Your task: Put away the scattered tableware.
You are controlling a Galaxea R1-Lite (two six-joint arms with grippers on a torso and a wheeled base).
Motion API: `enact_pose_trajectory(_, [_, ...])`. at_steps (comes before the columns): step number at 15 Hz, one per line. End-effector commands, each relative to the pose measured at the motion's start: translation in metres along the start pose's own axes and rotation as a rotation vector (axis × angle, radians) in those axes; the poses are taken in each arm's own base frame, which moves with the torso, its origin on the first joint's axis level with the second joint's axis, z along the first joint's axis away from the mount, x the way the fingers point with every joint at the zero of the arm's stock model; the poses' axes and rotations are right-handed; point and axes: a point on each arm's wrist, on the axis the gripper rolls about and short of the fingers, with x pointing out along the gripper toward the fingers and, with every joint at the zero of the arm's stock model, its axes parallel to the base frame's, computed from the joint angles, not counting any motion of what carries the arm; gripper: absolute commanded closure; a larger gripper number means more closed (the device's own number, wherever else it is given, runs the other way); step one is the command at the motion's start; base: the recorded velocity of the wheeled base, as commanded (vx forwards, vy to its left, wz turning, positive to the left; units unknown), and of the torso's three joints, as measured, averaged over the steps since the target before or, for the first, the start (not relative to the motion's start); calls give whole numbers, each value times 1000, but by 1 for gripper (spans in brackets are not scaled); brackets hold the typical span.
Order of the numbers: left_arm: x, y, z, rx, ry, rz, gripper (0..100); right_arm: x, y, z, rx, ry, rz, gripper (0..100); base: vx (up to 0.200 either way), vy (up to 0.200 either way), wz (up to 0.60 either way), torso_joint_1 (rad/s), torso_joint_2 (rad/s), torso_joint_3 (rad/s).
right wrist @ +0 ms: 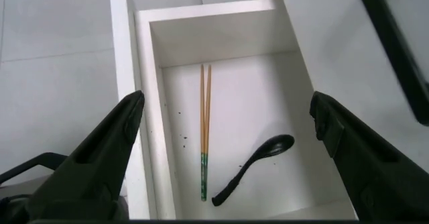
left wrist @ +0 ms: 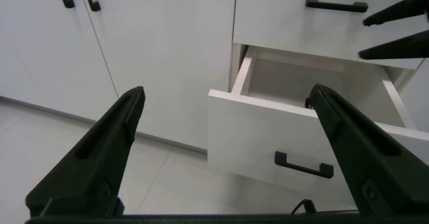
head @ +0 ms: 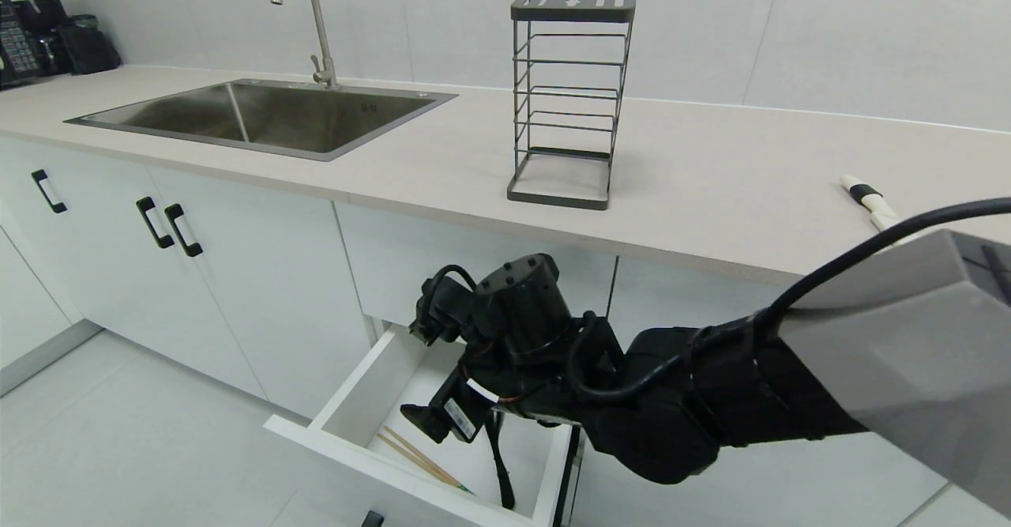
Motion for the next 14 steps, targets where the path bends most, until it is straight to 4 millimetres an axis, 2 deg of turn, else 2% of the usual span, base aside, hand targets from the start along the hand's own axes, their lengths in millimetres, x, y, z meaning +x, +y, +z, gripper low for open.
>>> enact_pose_trajectory(1, [0, 0, 0, -1, 1, 0, 0, -38, 1, 1, -1, -46, -9, 0, 0, 0, 0, 0, 0, 0])
enact_pose_trajectory(3, [0, 0, 0, -1, 1, 0, 0, -58, 1, -9, 2, -57, -17, 0, 0, 0, 0, 0, 0, 0])
enact_pose_trajectory(5, [0, 0, 0, -1, 1, 0, 0, -99, -1, -32, 11, -60, -30, 0, 0, 0, 0, 0, 0, 0])
enact_pose_trajectory(6, [0, 0, 0, -1, 1, 0, 0, -108, -1, -38, 14, -54, -35, 0, 0, 0, 0, 0, 0, 0])
enact_pose_trajectory(8, [0, 0, 0, -1, 1, 0, 0, -144, -2, -48, 20, -72, -49, 0, 0, 0, 0, 0, 0, 0])
enact_pose_trajectory(10, [0, 0, 0, -1, 1, 0, 0, -167, 1, -59, 21, -75, -51, 0, 0, 0, 0, 0, 0, 0])
enact_pose_trajectory(11, [0, 0, 0, -1, 1, 0, 0, -180, 3, -75, 29, -46, -50, 0, 0, 0, 0, 0, 0, 0])
enact_pose_trajectory(13, [0, 0, 0, -1, 1, 0, 0, -196, -1, -90, 46, -30, -68, 0, 0, 0, 0, 0, 0, 0])
enact_pose_trajectory(14, [0, 0, 0, -1, 1, 0, 0, -211, -6, -94, 62, -59, -101, 0, 0, 0, 0, 0, 0, 0])
